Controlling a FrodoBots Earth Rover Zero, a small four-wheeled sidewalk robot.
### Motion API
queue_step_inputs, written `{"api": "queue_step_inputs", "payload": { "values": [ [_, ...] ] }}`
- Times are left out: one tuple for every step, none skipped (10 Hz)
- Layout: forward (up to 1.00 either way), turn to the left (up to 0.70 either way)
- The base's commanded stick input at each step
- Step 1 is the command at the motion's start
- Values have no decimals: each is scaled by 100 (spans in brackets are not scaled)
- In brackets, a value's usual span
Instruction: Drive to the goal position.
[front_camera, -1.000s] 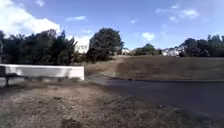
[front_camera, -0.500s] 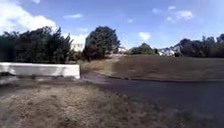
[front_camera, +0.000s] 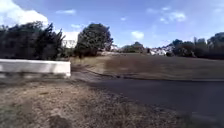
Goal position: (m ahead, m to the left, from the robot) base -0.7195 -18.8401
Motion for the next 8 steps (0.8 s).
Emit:
{"api": "queue_step_inputs", "payload": {
  "values": [
    [0,-45],
    [0,-45],
    [0,-45],
    [0,-45],
    [0,-45],
    [0,-45],
    [0,-45],
    [0,-45]
  ]
}}
